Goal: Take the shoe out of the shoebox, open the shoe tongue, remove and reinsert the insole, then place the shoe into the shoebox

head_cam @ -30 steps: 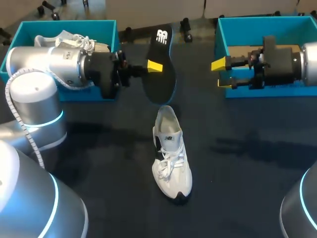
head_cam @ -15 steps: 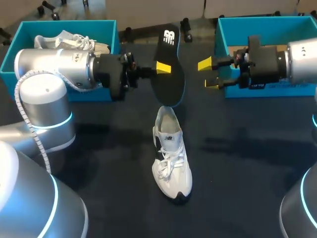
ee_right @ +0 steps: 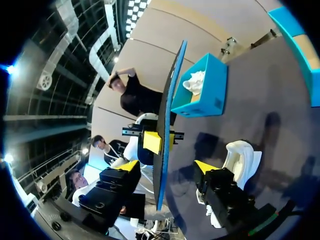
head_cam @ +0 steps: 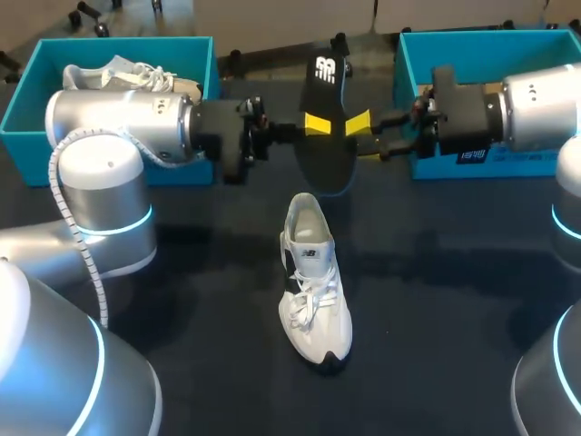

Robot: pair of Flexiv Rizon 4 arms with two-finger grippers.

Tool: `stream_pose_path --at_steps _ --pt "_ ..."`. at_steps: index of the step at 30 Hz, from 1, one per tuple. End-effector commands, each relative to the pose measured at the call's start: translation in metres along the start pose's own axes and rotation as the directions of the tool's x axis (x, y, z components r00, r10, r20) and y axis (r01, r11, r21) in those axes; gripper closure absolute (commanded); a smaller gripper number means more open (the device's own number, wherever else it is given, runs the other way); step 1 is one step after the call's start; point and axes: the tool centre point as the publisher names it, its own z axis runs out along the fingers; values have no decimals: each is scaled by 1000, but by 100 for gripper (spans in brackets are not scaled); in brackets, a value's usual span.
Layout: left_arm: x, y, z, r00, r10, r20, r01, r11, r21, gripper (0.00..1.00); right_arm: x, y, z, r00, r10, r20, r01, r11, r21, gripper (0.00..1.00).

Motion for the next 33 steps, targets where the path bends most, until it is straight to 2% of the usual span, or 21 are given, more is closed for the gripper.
stream_pose_path --at_steps 1,12,20,25,26,27,28,33 --pt "2 6 10 1000 5 6 -5 1000 -2 100 0 1 8 1000 0 -3 0 1000 10 51" --pt "4 9 19 1000 2 14 -2 1000 -24 100 3 -1 12 1000 -6 -11 6 1000 10 54" --pt "2 9 23 1000 0 21 1 1000 -32 100 2 -1 15 1000 -8 -17 8 1000 15 64" --pt "-1 8 21 1000 -1 27 1 1000 -28 100 1 -2 15 1000 -7 -16 7 1000 12 79" --pt "0 8 21 1000 -1 27 1 1000 -29 100 1 -2 15 1000 -6 -16 7 1000 11 86" --pt "0 8 20 1000 0 26 1 1000 -30 100 0 -3 16 1000 -6 -17 6 1000 11 97" --pt "1 8 20 1000 -1 26 1 999 -32 100 0 -3 16 1000 -6 -18 6 1000 10 100" --pt "1 8 20 1000 -8 29 9 1000 -29 100 0 -3 17 1000 -9 -21 9 1000 8 100"
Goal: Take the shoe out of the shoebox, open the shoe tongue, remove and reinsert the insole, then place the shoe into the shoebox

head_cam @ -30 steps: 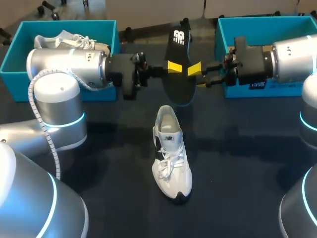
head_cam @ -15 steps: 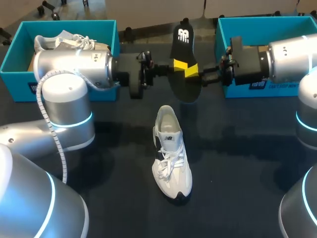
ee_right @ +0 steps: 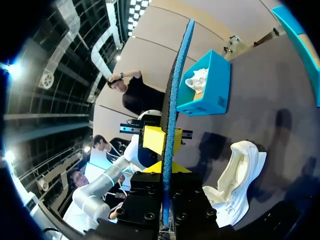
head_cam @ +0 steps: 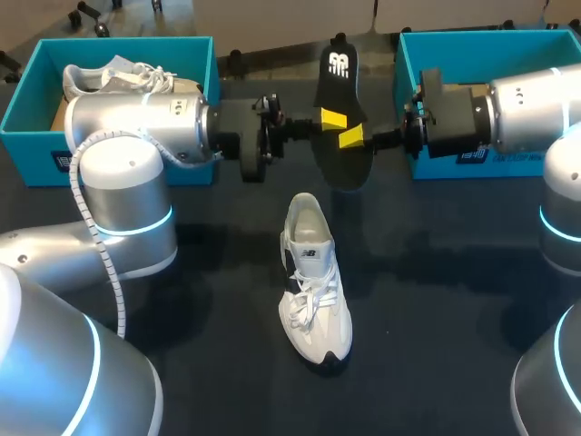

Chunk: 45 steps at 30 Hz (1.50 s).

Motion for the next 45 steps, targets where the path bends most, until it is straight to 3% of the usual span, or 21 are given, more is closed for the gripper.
stream_pose_path --at_steps 1,2,3,4,5,6,18,26,36,37,38,45 --pt "1 0 1 1000 -4 2 4 1000 4 100 -1 0 5 1000 -3 -3 3 1000 -1 100" --pt "1 0 1 1000 -5 3 5 1000 3 100 -1 0 5 1000 -4 -2 4 1000 0 100" --pt "1 1 0 1000 -5 3 5 1000 2 84 -1 0 6 1000 -10 1 10 1000 -3 100" --pt "0 1 0 1000 -6 1 6 1000 1 56 -1 0 6 1000 -22 6 22 1000 -10 100" --pt "0 1 -1 1000 -6 -1 6 1000 1 15 -2 1 6 1000 -25 7 25 1000 -11 100" --pt "0 2 -4 1000 -5 -7 5 1000 4 0 -2 2 6 999 -30 19 30 999 -14 100" --pt "0 11 -44 997 -9 -80 9 1000 7 0 -13 9 -2 992 -87 91 93 994 -60 100" --pt "10 10 -73 971 -179 -157 178 984 -21 0 -15 15 -12 971 -184 151 201 974 -105 100" --pt "11 10 -77 960 -212 -183 212 977 -20 0 -14 15 -13 964 -213 161 232 966 -111 100" --pt "35 6 -95 888 -402 -223 393 916 -87 0 -14 22 -15 912 -360 197 387 914 -124 100" --pt "39 6 -96 836 -494 -238 477 870 -130 0 -13 24 -15 903 -378 202 407 905 -122 100" --pt "40 9 -99 838 -489 -244 466 872 -149 0 -14 30 -18 897 -387 216 419 899 -130 100"
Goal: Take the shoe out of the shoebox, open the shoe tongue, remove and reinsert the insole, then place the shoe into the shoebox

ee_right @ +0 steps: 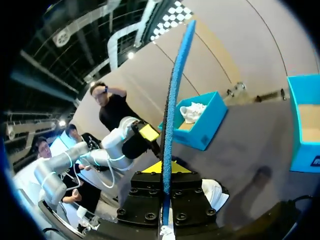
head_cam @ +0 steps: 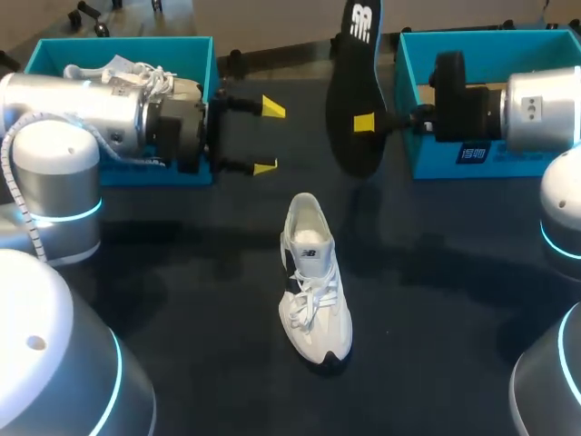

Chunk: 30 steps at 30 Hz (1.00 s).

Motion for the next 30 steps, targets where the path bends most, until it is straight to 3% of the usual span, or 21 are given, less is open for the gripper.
stream_pose_path --at_steps 1,30 --pt "-9 -5 -1 996 -80 -40 79 996 -31 0 1 -3 3 1000 0 4 0 1000 -12 100" --pt "-10 -6 -3 997 -76 -10 76 997 -24 0 2 1 -1 1000 -12 8 12 1000 2 100"
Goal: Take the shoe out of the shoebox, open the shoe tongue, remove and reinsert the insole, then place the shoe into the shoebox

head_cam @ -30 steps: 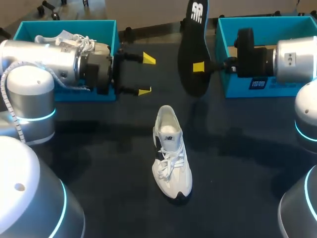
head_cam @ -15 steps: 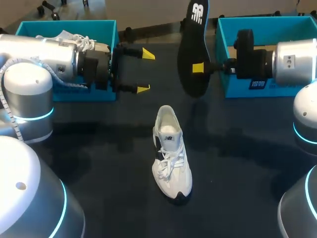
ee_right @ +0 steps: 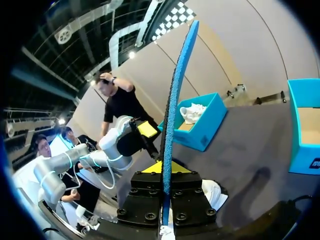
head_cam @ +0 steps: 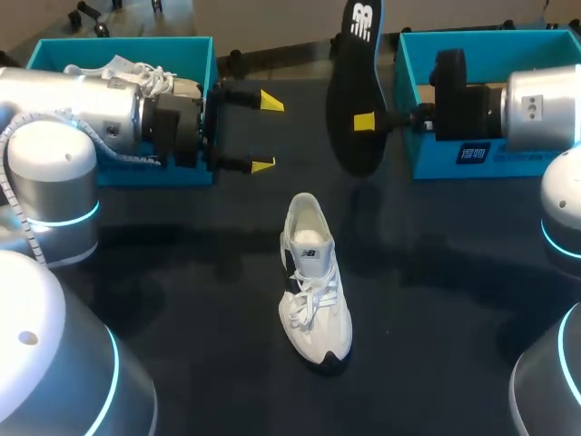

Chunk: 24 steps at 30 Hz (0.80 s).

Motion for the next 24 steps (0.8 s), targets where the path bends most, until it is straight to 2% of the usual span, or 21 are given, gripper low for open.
stream_pose_path --at_steps 1,24 --pt "0 0 0 1000 1 -2 -1 1000 1 0 1 -1 0 1000 -3 3 3 1000 -3 100" --pt "2 1 -1 1000 0 -9 0 1000 -1 0 1 -2 4 1000 -23 -16 23 1000 0 100"
